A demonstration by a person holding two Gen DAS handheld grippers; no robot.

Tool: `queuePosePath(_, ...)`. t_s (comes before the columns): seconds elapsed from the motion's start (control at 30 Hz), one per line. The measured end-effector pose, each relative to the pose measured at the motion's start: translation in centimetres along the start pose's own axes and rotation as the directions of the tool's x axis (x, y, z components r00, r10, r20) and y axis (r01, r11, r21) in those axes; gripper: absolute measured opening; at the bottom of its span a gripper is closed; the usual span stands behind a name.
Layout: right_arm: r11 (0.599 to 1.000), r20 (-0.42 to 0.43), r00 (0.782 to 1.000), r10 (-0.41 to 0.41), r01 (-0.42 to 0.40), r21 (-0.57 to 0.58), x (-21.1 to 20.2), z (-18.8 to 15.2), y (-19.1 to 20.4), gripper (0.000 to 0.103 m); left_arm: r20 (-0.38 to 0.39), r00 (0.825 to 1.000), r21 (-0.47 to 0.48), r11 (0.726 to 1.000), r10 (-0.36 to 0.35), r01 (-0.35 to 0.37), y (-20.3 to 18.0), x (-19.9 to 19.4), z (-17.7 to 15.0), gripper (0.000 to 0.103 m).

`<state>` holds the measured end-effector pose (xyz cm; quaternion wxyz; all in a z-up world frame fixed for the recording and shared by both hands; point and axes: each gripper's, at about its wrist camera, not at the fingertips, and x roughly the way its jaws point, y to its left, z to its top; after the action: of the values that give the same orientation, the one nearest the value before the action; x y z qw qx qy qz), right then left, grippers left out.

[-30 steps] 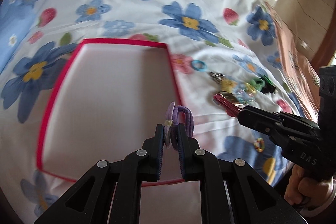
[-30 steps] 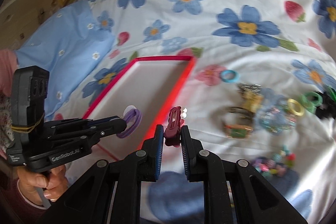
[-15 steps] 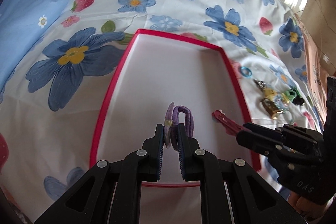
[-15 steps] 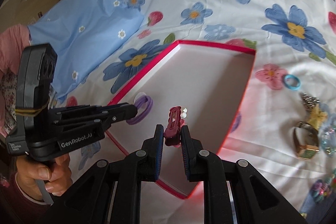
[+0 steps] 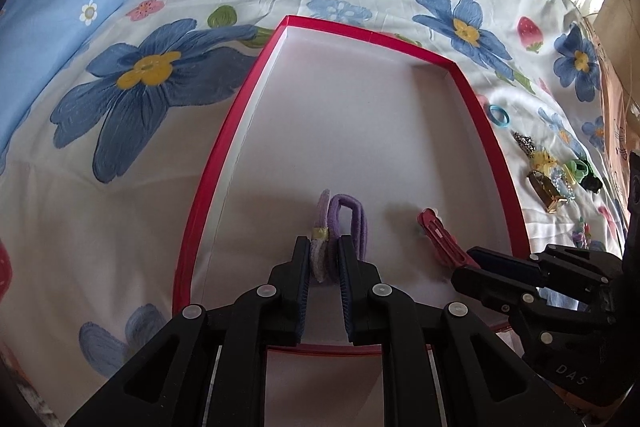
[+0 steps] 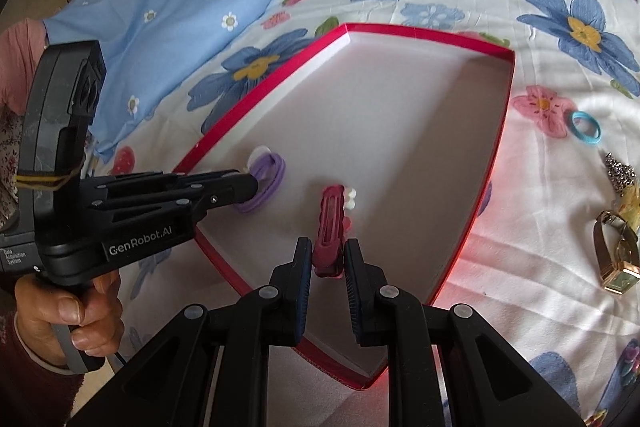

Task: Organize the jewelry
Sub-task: 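Carry both clips into the red-rimmed box and open both tools to release them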

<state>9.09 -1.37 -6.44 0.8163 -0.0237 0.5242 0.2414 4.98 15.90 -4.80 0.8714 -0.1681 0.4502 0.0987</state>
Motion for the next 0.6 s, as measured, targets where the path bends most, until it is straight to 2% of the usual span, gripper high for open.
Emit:
queuePosePath(0.13, 1.000, -0.007, 1.000, -0.002, 0.002, -0.003, 0.2, -0.1, 0.1, 0.016, 0.001, 1.000, -0.006, 1.000, 0.005, -0.005, 0.1, 0.2, -0.1, 0.017)
queuePosePath(0.4, 1.000, -0.016, 1.000, -0.002, 0.002, -0.006, 0.2, -0.1, 0.2, 0.019, 0.013, 0.999, -0.020, 0.999, 0.032, -0.032, 0.2, -0.5, -0.6, 0.038)
queuePosePath(0.5, 1.000, -0.012, 1.000, 0.010, -0.010, 0.016, 0.0, -0.1, 0.0, 0.020, 0.021, 0.999, -0.029, 0.999, 0.034, -0.034, 0.3, -1.1, -0.8, 0.041)
queuePosePath(0.6, 0.999, 0.006, 1.000, 0.016, -0.017, 0.030, -0.6, -0.2, 0.0, 0.032, 0.030, 0.999, -0.034, 0.999, 0.037, -0.036, 0.4, -1.7, -0.9, 0.046)
